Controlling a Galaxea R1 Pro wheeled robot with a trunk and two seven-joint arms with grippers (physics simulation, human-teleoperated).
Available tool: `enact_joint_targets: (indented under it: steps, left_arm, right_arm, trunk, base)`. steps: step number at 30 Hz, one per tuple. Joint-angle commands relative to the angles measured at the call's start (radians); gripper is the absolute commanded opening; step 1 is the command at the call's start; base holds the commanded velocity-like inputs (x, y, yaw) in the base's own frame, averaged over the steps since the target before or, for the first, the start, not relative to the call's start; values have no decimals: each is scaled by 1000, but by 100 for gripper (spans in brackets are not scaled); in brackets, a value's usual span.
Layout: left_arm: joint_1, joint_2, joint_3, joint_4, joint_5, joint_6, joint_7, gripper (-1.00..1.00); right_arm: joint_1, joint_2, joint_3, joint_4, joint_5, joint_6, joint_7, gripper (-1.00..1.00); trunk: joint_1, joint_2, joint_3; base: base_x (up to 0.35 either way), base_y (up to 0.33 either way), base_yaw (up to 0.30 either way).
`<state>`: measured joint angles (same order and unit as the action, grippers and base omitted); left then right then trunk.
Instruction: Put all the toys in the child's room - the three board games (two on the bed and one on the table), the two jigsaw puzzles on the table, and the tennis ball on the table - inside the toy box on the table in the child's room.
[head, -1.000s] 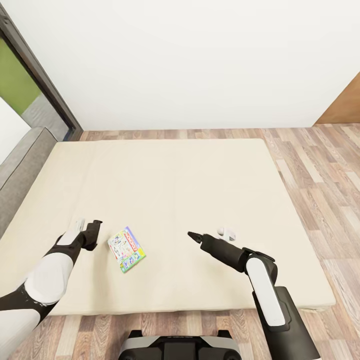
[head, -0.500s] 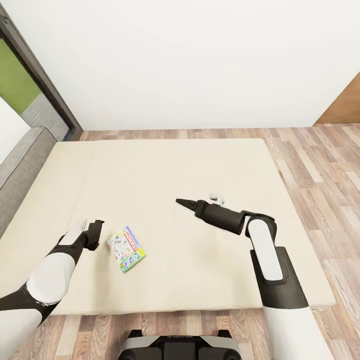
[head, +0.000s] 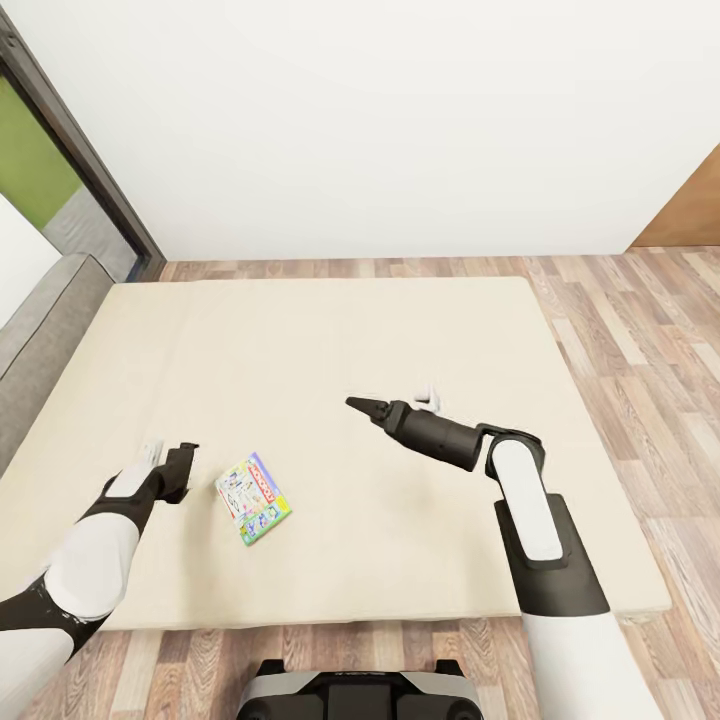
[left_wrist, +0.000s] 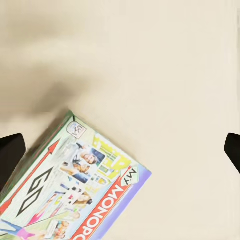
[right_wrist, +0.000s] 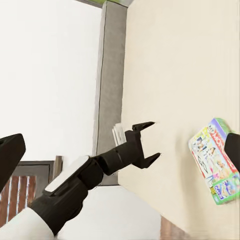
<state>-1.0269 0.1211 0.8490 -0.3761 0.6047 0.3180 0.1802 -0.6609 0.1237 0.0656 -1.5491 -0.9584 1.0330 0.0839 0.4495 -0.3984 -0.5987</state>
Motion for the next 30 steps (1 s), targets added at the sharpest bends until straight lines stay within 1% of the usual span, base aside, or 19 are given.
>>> enact_joint_targets:
  steps: [1, 3, 4, 6, 12, 15, 18, 23, 27, 30]
  left_arm:
    - [5, 5, -4, -8, 16, 11, 1, 100]
    - [17, 17, -15, -19, 27, 22, 1, 100]
    - [22, 11, -20, -25, 32, 27, 7, 100]
    - [12, 0, -30, -34, 21, 24, 17, 100]
    - [-17, -35, 4, 0, -10, -10, -11, 100]
    - [-21, -38, 21, 17, -27, -26, -19, 100]
    - [-23, -37, 37, 34, -33, -43, -21, 100]
    - [-24, -22, 66, 62, -35, -28, -22, 100]
    - [-24, -9, 46, 81, -35, -11, -22, 100]
    - [-24, -2, 30, 77, -36, -7, -22, 100]
  right_arm:
    - [5, -1, -3, 6, 11, 4, 3, 100]
    - [15, -2, -5, 17, 5, 4, 10, 100]
    - [17, -5, -6, 22, 4, 4, 9, 100]
    - [27, -11, -8, 34, 2, 4, -1, 100]
    - [37, -15, -12, 64, -1, 4, -18, 100]
    - [39, -16, -14, 64, -1, 4, -21, 100]
    - [39, -16, -15, 61, -2, 4, -22, 100]
    - [40, -18, -16, 62, -2, 4, -22, 100]
    - [40, -18, -16, 61, -2, 4, -22, 100]
    - [40, -19, -16, 61, -2, 4, -22, 100]
  trunk:
    - [1, -2, -1]
    - [1, -2, -1]
    - [1, -2, -1]
    - [1, -2, -1]
    - [1, -2, -1]
    - [1, -2, -1]
    - [1, -2, -1]
    - [1, -2, -1]
    - [1, -2, -1]
    - [1, -2, -1]
  base:
    - [0, 0, 0]
    - [0, 0, 0]
    - [0, 0, 0]
    - [0, 0, 0]
    - [0, 0, 0]
    - [0, 0, 0]
    - [0, 0, 0]
    - [0, 0, 0]
    - [0, 0, 0]
    - [0, 0, 0]
